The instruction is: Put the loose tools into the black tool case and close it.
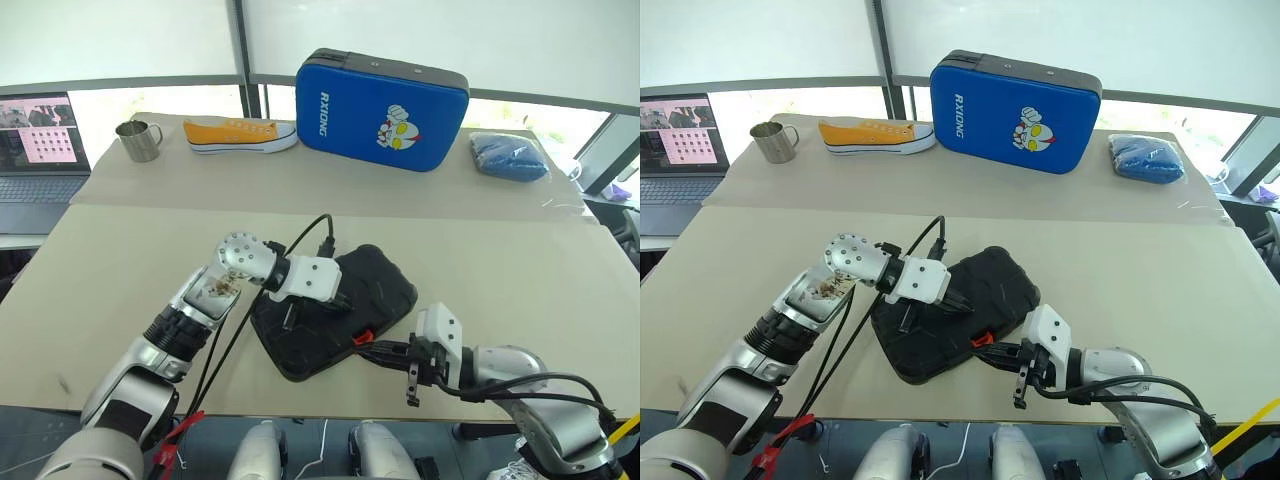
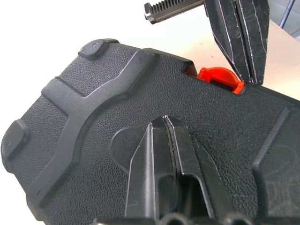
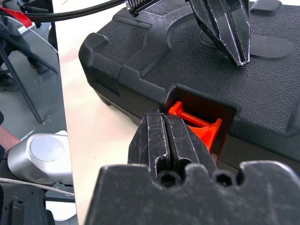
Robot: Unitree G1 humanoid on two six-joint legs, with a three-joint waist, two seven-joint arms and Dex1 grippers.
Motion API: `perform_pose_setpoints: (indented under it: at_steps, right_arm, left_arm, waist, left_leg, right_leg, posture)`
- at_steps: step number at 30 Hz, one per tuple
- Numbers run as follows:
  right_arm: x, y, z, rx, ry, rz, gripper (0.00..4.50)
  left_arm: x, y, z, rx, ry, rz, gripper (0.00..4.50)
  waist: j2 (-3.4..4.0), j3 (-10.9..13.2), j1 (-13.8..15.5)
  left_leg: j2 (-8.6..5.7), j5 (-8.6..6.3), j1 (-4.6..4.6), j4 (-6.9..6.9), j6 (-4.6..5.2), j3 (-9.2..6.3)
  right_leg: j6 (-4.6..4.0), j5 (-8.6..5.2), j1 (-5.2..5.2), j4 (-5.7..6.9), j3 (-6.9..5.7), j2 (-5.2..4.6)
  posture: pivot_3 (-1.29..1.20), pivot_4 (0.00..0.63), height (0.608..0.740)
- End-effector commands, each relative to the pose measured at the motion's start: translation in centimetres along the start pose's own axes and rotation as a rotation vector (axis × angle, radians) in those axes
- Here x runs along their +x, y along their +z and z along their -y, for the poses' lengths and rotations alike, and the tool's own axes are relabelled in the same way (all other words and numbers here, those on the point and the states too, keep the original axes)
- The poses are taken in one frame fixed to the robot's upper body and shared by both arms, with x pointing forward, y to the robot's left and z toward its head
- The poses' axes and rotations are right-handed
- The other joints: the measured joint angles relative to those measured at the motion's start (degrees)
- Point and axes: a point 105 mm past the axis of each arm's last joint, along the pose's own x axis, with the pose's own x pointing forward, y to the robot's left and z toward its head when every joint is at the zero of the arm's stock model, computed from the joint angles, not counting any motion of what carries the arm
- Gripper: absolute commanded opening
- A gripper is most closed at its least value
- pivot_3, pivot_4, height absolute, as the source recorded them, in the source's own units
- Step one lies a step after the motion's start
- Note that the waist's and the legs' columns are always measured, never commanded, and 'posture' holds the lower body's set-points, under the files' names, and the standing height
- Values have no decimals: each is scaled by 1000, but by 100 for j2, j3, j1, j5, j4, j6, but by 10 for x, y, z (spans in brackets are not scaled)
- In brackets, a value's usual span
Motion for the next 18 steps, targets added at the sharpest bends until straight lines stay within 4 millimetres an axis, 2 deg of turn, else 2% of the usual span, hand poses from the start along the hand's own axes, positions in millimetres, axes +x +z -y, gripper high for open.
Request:
perform_pose_setpoints:
  at_steps: [1, 4, 7, 11, 13, 14, 18]
  right_arm:
    - [-37, 23, 1, -37, 3, 2, 0]
    - [-72, 36, 0, -8, 48, -42, 739]
    - [-102, 45, 4, -10, 52, -115, 1780]
    - [-142, 61, 10, 40, 44, -180, 3155]
    - [-154, 67, 16, 60, 22, -173, 3738]
    - [-157, 68, 19, 59, 11, -171, 4069]
    - [-155, 66, 25, 44, 5, -171, 4069]
  left_arm:
    - [-30, -19, 2, -215, 75, -20, 534]
    - [-77, -25, 9, -371, 142, -20, 1407]
    - [-124, -30, 24, -481, 205, -59, 2453]
    - [-191, -26, 57, -678, 264, -123, 3895]
    - [-211, -21, 71, -737, 283, -153, 4475]
    - [-219, -21, 76, -754, 310, -166, 4500]
    - [-230, -23, 80, -732, 390, -180, 4500]
  waist:
    - [4, 3, -4]
    - [14, 10, -73]
    - [17, 17, -128]
    - [2, 31, -97]
    - [-2, 37, -70]
    - [-5, 37, -46]
    - [4, 41, 45]
  left_leg:
    - [-1, 0, -3, 0, 0, 0]
    - [8, -1, -3, -5, 1, -4]
    - [16, -2, 14, -28, 2, -7]
    - [16, -1, 11, -50, 2, -4]
    - [17, -1, 8, -52, 1, -3]
    - [15, -1, 5, -57, 1, 0]
    - [10, -2, 10, -62, 0, 5]
  right_leg:
    - [1, 0, -3, 0, 0, -2]
    - [0, -1, -8, 1, 0, 2]
    - [-10, -5, -5, 1, 2, 9]
    - [-15, -11, -16, -9, 0, 2]
    - [-13, -11, -19, -16, -5, -8]
    - [-10, -13, -20, -22, -4, -14]
    - [-1, -18, -13, -33, -6, -32]
  posture:
    - [0, 150, 739]
    - [0, 150, 739]
    - [0, 150, 739]
    - [0, 150, 739]
    - [0, 150, 739]
    - [0, 150, 739]
    - [0, 150, 739]
